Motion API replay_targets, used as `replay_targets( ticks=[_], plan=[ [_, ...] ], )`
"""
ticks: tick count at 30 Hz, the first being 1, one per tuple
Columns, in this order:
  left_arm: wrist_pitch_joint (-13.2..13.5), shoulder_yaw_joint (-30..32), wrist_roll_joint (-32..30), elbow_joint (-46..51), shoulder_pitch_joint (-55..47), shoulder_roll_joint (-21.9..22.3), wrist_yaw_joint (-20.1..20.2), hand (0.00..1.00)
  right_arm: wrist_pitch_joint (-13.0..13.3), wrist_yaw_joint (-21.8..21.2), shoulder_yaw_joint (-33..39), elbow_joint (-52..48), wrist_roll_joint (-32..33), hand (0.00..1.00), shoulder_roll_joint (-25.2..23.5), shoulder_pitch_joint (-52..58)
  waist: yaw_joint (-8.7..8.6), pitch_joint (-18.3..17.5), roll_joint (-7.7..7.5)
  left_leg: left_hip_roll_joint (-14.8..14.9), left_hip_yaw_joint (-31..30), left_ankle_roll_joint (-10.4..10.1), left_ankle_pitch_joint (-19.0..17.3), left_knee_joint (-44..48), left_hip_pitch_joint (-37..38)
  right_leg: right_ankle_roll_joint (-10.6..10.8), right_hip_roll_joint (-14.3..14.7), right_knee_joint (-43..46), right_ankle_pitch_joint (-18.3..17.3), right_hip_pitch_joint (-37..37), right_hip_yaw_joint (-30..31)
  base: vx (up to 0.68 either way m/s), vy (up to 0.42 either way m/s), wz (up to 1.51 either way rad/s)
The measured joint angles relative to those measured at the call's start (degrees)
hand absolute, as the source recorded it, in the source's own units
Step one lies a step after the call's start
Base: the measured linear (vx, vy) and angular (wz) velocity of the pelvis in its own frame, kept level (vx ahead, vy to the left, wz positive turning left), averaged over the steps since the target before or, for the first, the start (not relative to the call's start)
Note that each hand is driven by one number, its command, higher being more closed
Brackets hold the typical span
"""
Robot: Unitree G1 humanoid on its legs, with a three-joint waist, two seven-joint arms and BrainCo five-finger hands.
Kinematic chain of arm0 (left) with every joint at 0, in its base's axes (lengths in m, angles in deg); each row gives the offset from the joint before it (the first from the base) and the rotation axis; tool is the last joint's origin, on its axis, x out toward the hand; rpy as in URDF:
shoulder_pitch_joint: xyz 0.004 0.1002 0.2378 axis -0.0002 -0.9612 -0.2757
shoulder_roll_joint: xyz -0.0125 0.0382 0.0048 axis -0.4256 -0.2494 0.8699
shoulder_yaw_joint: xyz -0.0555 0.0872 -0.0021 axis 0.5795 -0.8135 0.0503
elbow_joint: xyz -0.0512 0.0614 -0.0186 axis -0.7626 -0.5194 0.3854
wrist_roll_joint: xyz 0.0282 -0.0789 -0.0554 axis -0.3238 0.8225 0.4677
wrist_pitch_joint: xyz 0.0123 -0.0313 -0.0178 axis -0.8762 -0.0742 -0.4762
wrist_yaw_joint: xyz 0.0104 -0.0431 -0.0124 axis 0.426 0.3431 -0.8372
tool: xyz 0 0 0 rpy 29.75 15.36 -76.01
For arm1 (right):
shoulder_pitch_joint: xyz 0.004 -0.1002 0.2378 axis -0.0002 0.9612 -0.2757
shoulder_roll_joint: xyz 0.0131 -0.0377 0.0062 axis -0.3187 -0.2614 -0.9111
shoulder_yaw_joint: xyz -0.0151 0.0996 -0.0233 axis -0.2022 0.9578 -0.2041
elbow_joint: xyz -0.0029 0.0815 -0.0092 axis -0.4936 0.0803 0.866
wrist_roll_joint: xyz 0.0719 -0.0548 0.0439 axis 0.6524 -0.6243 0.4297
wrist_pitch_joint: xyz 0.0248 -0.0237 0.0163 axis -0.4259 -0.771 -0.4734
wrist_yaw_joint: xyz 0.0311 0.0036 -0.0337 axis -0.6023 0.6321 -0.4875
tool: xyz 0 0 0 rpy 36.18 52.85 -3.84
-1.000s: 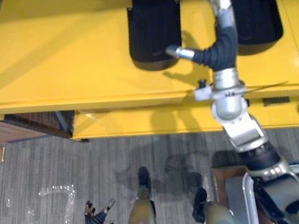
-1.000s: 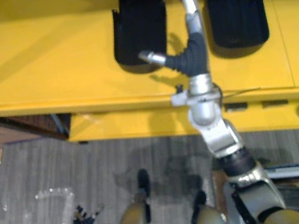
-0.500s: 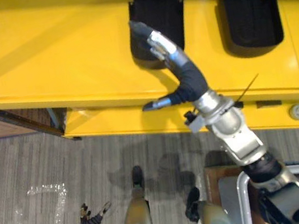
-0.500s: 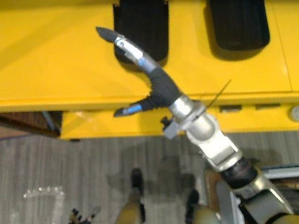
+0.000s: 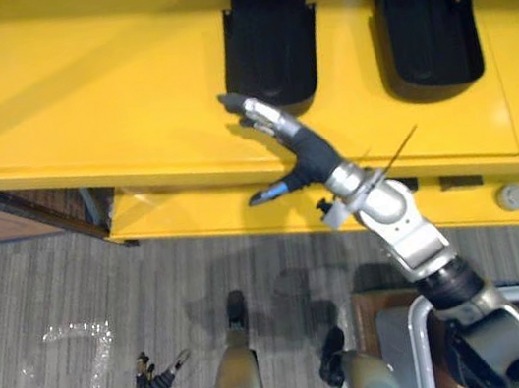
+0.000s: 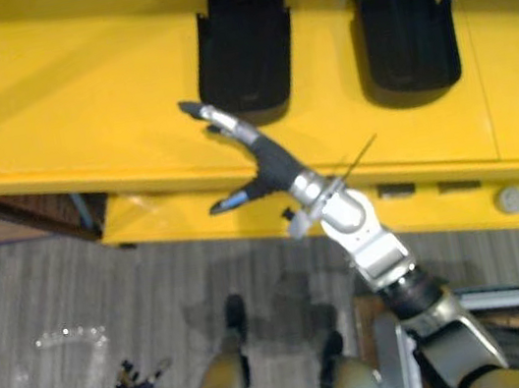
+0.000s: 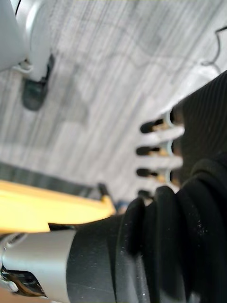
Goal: Walk over and take plastic housings, then place them on the shelf
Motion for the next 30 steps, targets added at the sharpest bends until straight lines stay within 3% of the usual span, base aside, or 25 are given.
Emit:
replay_targets(
  ticks=[13, 20, 30],
  plan=[
    [-0.4, -0.2, 0.0, 0.7, 0.0, 0.0, 0.0, 0.00, 0.3, 1.8, 1.8, 10.9, -0.3, 0.00, 1.2, -2.6, 0.03, -0.2, 0.09, -0.3, -0.2, 0.0, 0.0, 0.1, -0.1, 0.0, 0.3, -0.1, 0.0, 0.0, -0.1, 0.00, 0.000, 0.00],
    [-0.7, -0.6, 0.0, 1.4, 0.0, 0.2, 0.0, 0.00, 1.5, 2.0, 2.9, 16.0, -0.3, 0.00, 1.5, -5.1, 0.34, -1.4, 2.76, -0.3, -0.6, 0.0, 0.0, 0.6, -0.7, 0.0, 0.4, -0.1, 0.0, -0.1, -0.4, 0.00, 0.000, 0.02],
    [-0.9, -0.6, 0.0, 2.6, 0.1, 0.5, 0.1, 0.00, 4.1, 2.6, 3.0, 20.3, -0.3, 0.00, 1.9, -8.6, 0.66, -1.1, 3.82, -0.2, -1.6, -0.1, 0.2, 0.9, -0.9, 0.0, 0.6, 0.3, 0.0, 0.0, -0.8, -0.01, -0.005, 0.01]
  ],
)
